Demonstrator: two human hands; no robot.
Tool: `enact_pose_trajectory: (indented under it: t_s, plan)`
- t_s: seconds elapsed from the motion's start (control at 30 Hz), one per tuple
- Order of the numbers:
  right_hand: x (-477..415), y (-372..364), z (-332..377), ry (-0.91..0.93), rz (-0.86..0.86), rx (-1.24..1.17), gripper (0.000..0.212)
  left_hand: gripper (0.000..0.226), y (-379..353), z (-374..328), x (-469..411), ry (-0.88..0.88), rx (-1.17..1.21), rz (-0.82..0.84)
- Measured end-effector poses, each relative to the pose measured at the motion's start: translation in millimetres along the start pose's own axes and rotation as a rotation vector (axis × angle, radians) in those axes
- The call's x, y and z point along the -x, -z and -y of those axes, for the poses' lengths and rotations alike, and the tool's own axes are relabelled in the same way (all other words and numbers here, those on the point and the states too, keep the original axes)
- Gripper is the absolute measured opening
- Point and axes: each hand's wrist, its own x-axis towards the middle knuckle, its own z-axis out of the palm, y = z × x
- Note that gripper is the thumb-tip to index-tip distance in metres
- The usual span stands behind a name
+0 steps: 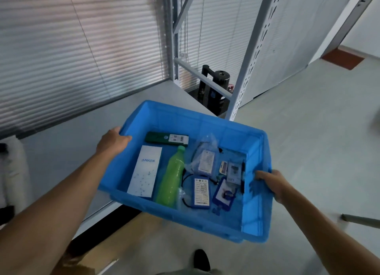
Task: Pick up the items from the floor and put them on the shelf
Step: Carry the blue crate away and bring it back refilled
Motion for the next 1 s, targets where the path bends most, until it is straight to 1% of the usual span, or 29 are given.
enact_pose_trajectory:
  t_s: [0.17,0.33,0.47,0.57,0.67,0.7,0.8,0.83,0.93,1.0]
  plan:
    - [27,-1,-23,0.0,-0.131,-0.018,0.007,0.037,-3,4,22,-0.058,-0.027,-0.013]
    - [76,6,-66,-0.073,-0.192,-0.044,0.013,0.034,-4,5,44,-0.143,-0.1,0.046]
    - [120,12,-110,-0.146,-0.276,-0.086,0.019,0.036,-15,-1,65,-0.242,-0.173,0.077]
    - [160,24,-143,-0.214,-0.346,-0.143,0.022,0.035,-29,-20,87,-0.333,-0.178,0.135]
    - [198,42,-172,-0.264,-0.422,-0.214,0.008,0.031,-46,-45,113,-0.408,-0.179,0.204]
    - [210,52,-183,-0.278,-0.452,-0.244,0.006,0.03,-55,-54,122,-0.43,-0.178,0.231]
    - [243,80,-217,-0.31,-0.533,-0.307,0.02,0.029,-79,-81,156,-0.496,-0.178,0.305]
    - [256,90,-229,-0.317,-0.562,-0.33,0.019,0.029,-90,-91,170,-0.525,-0.178,0.331]
    - [296,121,-262,-0.322,-0.664,-0.358,0.007,0.024,-120,-122,217,-0.61,-0.183,0.401]
    - [321,144,-288,-0.327,-0.725,-0.366,0.002,0.028,-142,-143,253,-0.663,-0.187,0.44]
